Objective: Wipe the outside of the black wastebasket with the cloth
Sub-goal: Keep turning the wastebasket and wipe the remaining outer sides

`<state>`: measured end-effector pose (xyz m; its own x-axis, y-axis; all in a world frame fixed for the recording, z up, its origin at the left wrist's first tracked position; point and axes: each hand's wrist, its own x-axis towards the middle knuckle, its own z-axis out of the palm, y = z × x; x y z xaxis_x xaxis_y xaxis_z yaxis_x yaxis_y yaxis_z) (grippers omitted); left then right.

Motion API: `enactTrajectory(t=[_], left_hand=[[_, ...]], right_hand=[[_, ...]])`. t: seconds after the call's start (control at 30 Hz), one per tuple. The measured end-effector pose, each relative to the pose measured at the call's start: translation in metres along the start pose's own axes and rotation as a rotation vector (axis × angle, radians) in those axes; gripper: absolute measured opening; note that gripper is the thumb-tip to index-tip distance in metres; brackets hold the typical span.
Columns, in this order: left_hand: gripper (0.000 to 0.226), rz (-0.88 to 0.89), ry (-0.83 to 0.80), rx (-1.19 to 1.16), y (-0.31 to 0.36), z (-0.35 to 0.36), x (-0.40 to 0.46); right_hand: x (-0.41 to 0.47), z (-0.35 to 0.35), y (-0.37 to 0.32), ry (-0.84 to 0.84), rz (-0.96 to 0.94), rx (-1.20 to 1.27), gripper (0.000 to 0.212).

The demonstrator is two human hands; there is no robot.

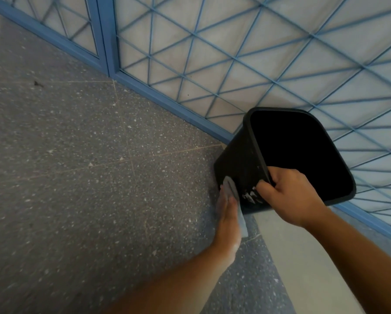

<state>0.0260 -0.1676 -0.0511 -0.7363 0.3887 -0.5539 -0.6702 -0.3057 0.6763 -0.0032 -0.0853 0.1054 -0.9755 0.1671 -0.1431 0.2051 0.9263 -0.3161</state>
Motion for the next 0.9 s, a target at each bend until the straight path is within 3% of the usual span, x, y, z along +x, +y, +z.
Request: enactTrajectory(t=[0.1,0.3,0.47,0.6,0.7,0.9], left_hand=[[0.064,-0.084,0.039,-0.093,0.004,-0.006,0.013],[0.058,0.064,-0.084,-0.088,0.010,0.004,0.009],[0.058,0.013,-0.032,-0.143,0.030,-0.005,0.039],[0.059,0.052,-0.097,-0.043,0.010,0.000,0.017],[0.061,-0.007,-0.024,-0.064,0.002,-0.012,0.026],[0.058,0.027,-0.112,-0.051,0.011,-0.002,0.023]], right_hand=[[-0.002,0.002,0.000,-0.013,0.009,0.010,0.025],[-0.001,0.000,0.000,0.001,0.013,0.001,0.023],[0.001,0.001,0.000,0.016,0.024,-0.021,0.028],[0.000,0.000,0.001,0.022,0.021,-0.016,0.025],[-0.002,0.001,0.000,0.020,0.024,-0.024,0.026],[-0.001,-0.001,0.001,0.015,0.021,-0.016,0.026]])
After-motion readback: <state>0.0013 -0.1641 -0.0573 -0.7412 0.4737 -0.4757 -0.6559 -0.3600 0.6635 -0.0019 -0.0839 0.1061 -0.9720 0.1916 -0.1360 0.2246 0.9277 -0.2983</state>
